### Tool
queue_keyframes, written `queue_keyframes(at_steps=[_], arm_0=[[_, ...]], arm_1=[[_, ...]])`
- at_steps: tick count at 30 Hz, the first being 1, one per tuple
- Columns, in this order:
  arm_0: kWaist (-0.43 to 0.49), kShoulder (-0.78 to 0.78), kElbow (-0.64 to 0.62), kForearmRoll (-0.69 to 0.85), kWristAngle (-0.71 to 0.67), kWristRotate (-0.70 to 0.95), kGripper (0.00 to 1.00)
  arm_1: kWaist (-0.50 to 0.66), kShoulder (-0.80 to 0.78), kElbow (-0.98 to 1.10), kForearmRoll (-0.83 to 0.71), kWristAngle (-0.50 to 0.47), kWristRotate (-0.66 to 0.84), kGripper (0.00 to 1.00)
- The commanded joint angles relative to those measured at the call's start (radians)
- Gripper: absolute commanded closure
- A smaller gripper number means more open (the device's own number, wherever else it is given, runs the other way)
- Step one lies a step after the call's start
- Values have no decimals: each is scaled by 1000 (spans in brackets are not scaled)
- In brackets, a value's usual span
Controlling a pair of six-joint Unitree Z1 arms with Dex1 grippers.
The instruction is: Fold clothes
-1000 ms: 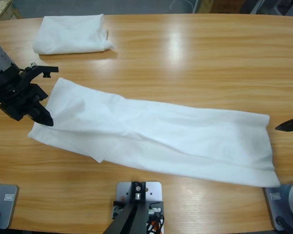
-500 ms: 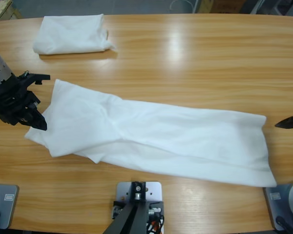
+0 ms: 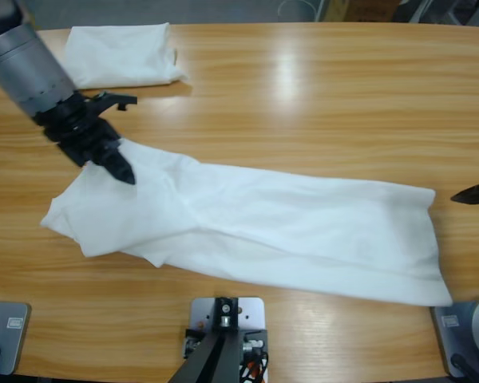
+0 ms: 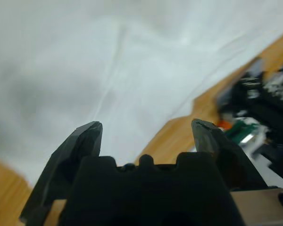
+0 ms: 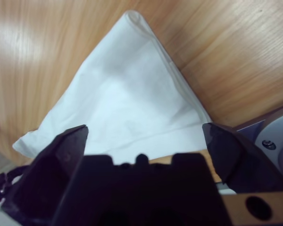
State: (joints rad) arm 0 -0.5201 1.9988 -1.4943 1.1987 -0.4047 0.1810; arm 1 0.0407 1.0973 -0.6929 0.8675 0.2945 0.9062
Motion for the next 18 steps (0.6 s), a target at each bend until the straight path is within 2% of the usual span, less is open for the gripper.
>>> queue_keyframes(at_steps=[1, 18], arm_0=[[24, 183, -58, -24, -188, 69, 276], [-17, 275, -47, -105, -126, 74, 268]], arm_1=[[5, -30, 31, -27, 3, -17, 0], [5, -42, 50, -61, 3, -21, 4]])
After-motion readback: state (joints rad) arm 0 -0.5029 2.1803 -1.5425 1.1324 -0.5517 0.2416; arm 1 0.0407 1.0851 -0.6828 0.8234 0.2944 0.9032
